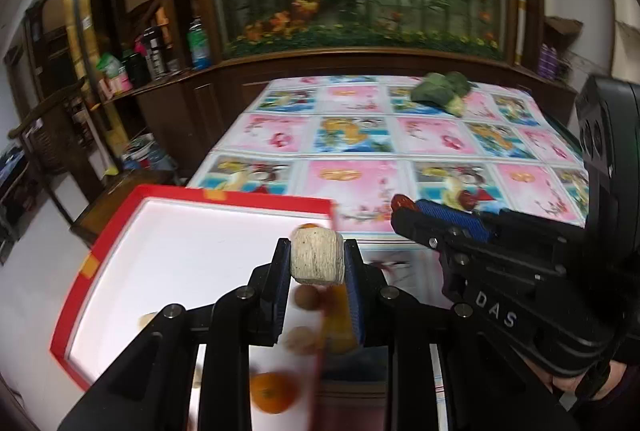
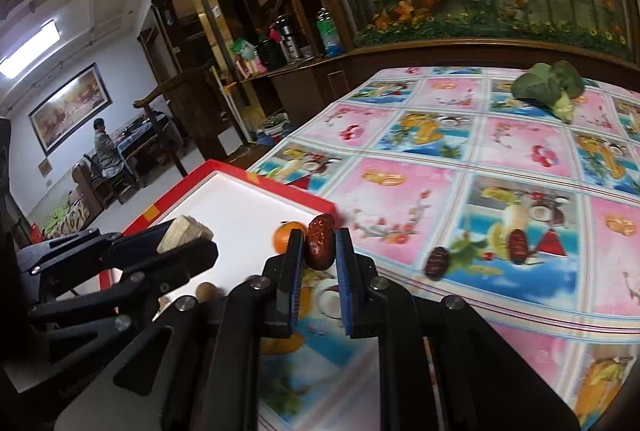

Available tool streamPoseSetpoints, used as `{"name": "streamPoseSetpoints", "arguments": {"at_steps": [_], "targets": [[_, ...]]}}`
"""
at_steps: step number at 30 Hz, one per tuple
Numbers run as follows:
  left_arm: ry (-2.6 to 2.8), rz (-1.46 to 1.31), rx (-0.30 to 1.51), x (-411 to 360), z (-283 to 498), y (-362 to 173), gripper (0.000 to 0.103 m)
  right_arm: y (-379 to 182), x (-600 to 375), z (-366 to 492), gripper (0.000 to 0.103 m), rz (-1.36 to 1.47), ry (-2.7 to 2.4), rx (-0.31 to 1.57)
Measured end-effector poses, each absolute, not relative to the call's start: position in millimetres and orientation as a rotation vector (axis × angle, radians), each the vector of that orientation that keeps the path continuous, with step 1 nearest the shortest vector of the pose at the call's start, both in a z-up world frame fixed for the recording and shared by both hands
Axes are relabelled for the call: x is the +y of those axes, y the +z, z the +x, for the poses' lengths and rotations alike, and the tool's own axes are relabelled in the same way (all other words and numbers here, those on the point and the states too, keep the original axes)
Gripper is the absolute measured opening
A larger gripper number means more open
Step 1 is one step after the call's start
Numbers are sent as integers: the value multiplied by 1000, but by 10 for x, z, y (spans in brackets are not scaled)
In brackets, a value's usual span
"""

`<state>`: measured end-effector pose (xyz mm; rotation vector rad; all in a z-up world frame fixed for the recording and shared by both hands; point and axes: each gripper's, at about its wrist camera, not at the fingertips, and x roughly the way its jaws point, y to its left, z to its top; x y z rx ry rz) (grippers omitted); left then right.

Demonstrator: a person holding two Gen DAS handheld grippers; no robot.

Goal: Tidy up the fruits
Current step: 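Carry date and pastry cube over the tray and open both tools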

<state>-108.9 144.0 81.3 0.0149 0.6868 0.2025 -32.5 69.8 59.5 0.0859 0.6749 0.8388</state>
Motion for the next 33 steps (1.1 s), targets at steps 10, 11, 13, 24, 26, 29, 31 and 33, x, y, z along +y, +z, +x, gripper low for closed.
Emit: {"name": "streamPoseSetpoints", "arguments": {"at_steps": [10,11,13,24,26,29,31,33], "targets": [[366,-60,698,2096,-1283,689,25,514,1138,-451,18,49,900,714],[373,-65,701,2131,-1286,678,25,515,1167,-469,18,44,905,712],[390,-70,701,2196,-1307,658,25,509,1209,-512,18,23,915,706],[396,-71,742,2262,-1282,500,25,416,1283,-657,18,-30,981,736],[400,-72,748,2273,-1277,488,25,411,1299,-702,18,-37,998,739],[409,-67,758,2277,-1265,465,25,400,1315,-736,18,-42,1023,750],[411,-67,765,2279,-1251,454,25,394,1325,-758,18,-49,1039,756],[414,-65,770,2277,-1236,442,25,400,1317,-766,18,-48,1047,754]]}}
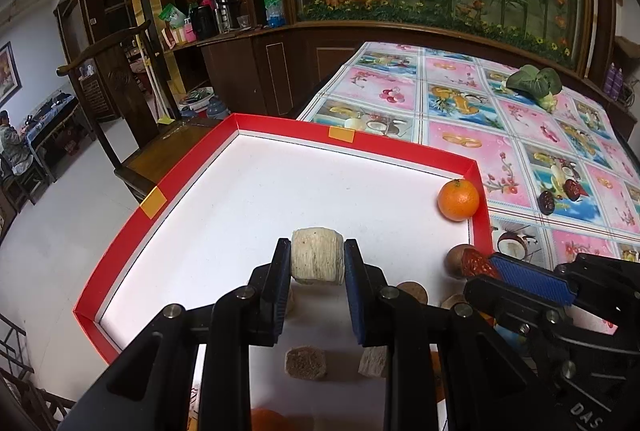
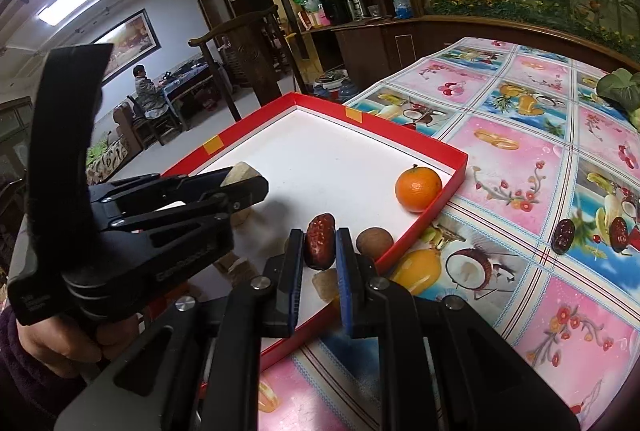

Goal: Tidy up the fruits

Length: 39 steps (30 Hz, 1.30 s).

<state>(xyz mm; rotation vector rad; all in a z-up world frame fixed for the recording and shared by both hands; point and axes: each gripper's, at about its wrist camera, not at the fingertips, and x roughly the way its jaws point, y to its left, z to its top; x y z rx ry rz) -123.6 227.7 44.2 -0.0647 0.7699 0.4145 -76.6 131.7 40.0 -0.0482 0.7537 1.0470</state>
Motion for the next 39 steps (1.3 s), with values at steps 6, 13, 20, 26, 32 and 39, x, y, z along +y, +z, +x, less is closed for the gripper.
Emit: {"name": "streamPoseSetpoints", "arguments": {"at_steps": [6,13,20,26,32,39], "targets": [[423,-57,781,2269,-1215,416,25,383,1317,-760,18,-43,1072,774],[425,-45,790,2266,-1225,393,25,362,1333,-757,18,-35,1103,803],[443,-48,792,2289,-1268,389,25,339,1363,-768,19,-33,1142,837],[464,-53,798,2331,-1279,389,25,326,1386,-795,19,-32,1177,867],[484,-46,805,2335,-1297,380,33,326,1412,-838,24,-43,1200,878],[494,-31,814,2285,-1290,372,39,334,1404,-865,25,-46,1201,874]]}}
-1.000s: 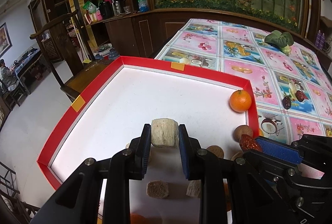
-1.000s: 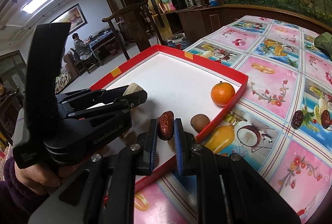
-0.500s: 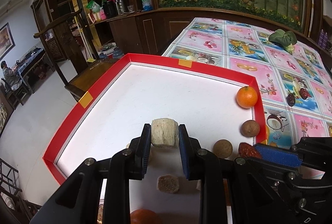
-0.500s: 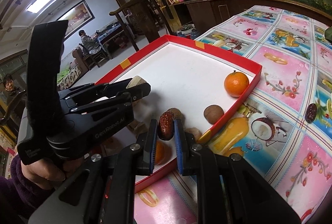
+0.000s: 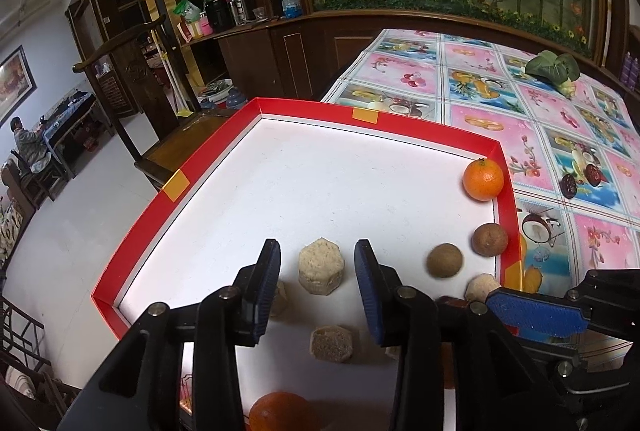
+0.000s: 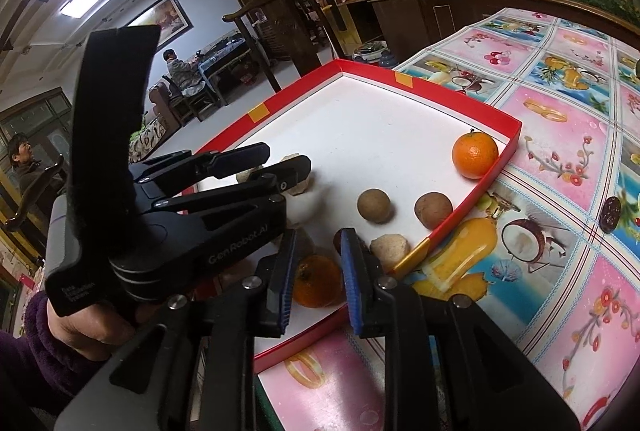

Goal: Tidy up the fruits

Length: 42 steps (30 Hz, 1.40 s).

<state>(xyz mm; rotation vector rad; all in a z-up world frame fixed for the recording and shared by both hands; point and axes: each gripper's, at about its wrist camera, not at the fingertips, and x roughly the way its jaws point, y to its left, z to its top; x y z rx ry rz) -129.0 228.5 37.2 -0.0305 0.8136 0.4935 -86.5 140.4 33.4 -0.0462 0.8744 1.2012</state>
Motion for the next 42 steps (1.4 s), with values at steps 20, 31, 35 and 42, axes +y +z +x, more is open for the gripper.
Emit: {"name": "streamPoseSetpoints", "arguments": {"at_steps": [20,31,35,42], "targets": [[568,-7,814,2292,-1296,381,77,384,1235,-739,40,1,1116,867],[573,14,837,2267,-1265,352,79,414,1062,-502,41,69,1047,879],[574,21,839,2252,-1257,353,79,420,1016,-450,42,91,1033,890],[571,23,840,2242,-1252,358,79,423,989,-413,42,100,1027,894]]}}
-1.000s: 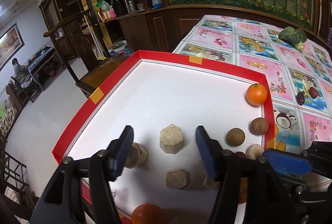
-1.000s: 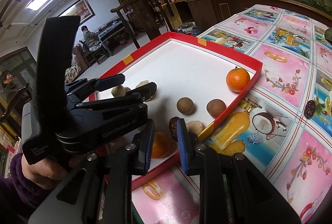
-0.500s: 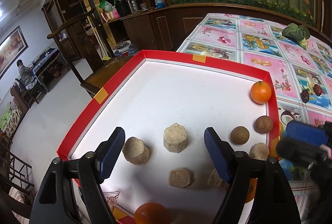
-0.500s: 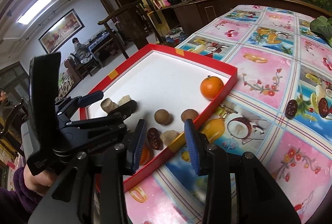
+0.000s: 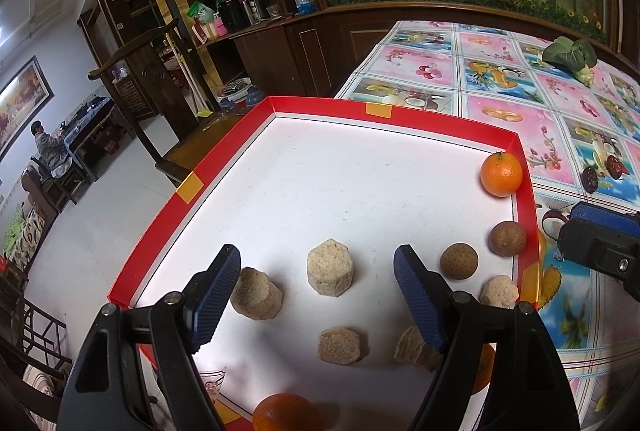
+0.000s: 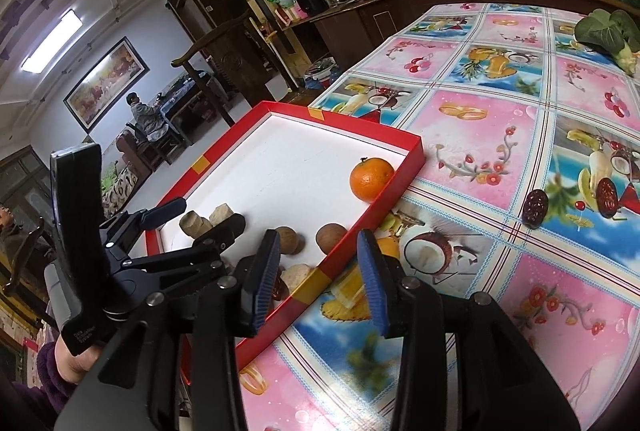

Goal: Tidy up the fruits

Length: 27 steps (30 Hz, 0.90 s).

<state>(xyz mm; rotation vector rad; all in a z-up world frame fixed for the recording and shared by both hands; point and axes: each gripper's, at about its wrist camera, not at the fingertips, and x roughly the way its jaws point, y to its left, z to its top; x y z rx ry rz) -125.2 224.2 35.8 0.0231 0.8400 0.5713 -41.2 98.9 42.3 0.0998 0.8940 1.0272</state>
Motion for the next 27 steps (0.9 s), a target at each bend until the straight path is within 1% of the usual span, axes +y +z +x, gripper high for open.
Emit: {"name": "streamPoseSetpoints", "arguments": {"at_steps": [27], "targets": [[584,27,832,2302,-1256,463,79,384,996,-435,42,97,1026,898]]}}
